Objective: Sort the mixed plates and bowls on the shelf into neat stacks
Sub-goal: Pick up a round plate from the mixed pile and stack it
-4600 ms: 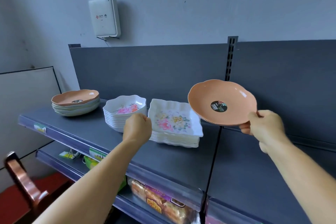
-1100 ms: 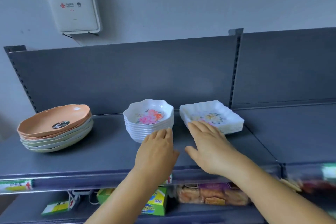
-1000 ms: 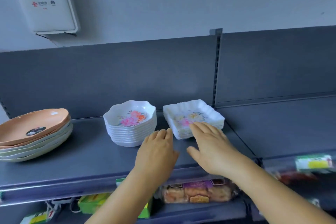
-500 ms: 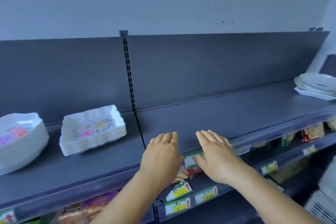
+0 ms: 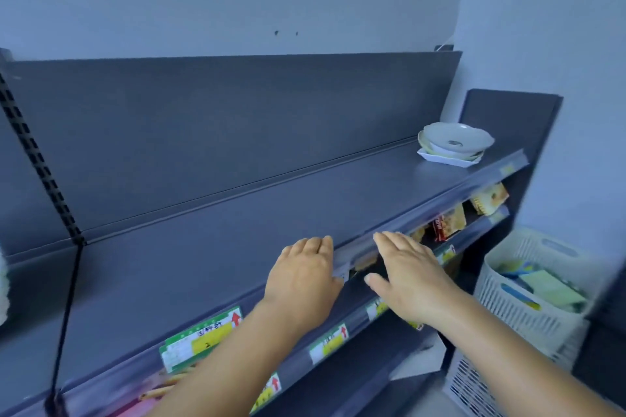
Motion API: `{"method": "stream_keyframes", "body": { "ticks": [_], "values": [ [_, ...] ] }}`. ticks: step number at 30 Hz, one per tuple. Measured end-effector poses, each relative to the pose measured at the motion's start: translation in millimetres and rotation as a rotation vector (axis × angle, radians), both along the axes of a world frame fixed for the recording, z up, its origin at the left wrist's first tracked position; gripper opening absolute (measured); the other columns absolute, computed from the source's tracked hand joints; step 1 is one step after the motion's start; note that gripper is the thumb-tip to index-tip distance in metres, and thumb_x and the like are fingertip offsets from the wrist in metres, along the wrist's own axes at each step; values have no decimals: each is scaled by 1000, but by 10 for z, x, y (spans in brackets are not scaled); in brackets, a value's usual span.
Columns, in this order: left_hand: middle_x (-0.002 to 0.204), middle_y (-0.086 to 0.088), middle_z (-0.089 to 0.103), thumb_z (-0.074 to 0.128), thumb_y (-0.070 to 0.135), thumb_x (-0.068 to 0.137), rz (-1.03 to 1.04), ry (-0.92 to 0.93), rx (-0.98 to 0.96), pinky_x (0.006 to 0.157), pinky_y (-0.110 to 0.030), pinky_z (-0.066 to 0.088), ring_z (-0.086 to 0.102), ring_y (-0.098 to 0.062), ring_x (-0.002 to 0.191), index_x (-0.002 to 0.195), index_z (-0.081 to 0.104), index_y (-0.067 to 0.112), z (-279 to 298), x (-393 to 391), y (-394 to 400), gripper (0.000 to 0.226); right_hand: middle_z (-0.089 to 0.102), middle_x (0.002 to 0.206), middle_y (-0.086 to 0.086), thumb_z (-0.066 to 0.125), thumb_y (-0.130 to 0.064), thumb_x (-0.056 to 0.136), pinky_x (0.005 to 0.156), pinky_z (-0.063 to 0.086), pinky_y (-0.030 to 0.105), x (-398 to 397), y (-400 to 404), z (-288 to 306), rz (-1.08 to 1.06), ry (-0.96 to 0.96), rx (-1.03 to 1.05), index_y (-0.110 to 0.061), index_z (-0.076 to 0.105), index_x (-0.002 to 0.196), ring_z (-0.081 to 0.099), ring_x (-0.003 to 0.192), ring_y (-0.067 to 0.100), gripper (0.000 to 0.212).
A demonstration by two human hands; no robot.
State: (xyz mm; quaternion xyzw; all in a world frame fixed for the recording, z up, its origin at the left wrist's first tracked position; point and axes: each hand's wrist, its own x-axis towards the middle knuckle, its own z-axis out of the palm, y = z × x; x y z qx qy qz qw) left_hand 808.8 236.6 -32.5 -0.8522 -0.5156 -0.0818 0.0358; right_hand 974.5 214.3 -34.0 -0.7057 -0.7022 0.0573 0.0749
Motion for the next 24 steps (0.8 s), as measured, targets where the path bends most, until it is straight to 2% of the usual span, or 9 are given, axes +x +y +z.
{"method": "stream_keyframes", "body": {
  "ticks": [11,24],
  "values": [
    [158,-1,23,38,37,100,-172,-36,-4,119,-31,13,19,-19,146,155,11,12,118,1076,1198,66,5,162,-3,38,-44,98,120,7,36,982,837,60,-191,-20,28,-17,3,155,2,149,16,72],
    [148,-4,39,40,40,100,-286,-53,-6,112,-33,27,35,-23,137,149,24,10,323,2188,2381,60,11,161,0,38,-44,99,119,11,32,2068,1758,229,-349,-15,104,-15,7,154,9,148,18,70]
  ]
}}
